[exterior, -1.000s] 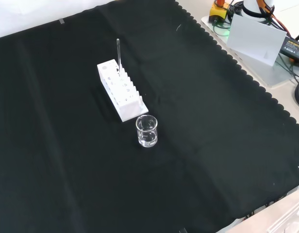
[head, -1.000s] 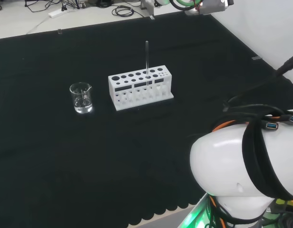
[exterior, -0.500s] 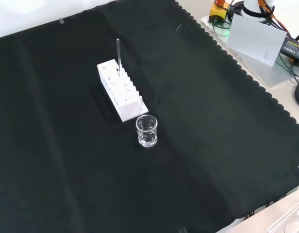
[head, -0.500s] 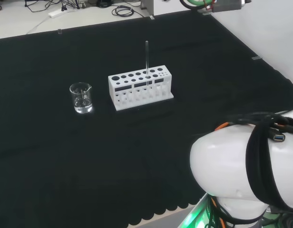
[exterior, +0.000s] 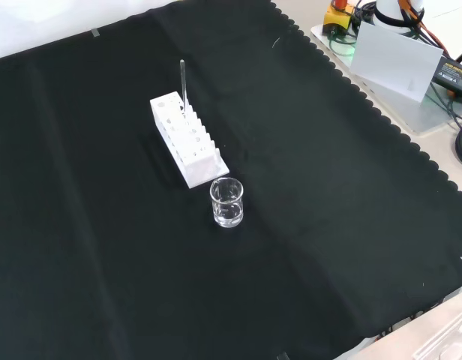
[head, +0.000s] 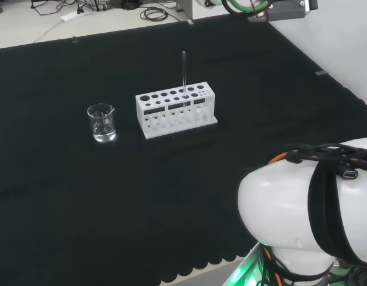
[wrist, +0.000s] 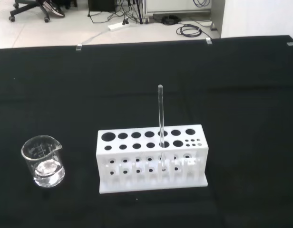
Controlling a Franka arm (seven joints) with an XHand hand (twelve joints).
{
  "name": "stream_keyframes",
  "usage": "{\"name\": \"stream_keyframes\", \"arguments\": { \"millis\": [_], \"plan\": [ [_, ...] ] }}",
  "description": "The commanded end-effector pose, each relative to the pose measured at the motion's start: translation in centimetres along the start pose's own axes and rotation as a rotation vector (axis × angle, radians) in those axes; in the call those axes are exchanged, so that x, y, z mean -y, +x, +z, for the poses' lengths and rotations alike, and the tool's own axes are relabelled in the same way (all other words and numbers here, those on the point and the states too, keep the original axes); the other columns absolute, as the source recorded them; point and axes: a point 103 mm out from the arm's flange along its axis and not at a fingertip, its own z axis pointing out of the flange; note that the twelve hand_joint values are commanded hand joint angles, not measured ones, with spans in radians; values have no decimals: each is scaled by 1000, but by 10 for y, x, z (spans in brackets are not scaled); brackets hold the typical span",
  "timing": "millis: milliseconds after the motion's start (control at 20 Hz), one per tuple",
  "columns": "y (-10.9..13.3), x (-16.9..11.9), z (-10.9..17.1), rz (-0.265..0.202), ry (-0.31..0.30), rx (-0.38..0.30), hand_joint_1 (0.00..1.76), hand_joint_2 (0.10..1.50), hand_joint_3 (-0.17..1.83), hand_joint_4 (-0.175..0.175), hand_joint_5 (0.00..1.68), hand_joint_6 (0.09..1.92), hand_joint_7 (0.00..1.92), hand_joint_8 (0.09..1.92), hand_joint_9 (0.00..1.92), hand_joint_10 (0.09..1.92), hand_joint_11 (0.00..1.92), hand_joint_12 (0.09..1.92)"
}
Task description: Take the glass rod from the white test tube rack.
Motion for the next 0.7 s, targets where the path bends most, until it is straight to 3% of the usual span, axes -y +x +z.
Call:
{"name": "stream_keyframes", "arguments": {
  "millis": [50,450,700],
  "plan": [
    [-6,-22,3,9,-5,3,648,834,511,-124,127,87,0,678,6,853,0,1144],
    [-39,-54,-8,73,0,24,648,836,509,-124,135,87,0,691,7,856,0,1147],
    [-47,-72,-4,97,-9,24,646,840,507,-124,142,87,0,710,16,861,0,1203]
  ]
}}
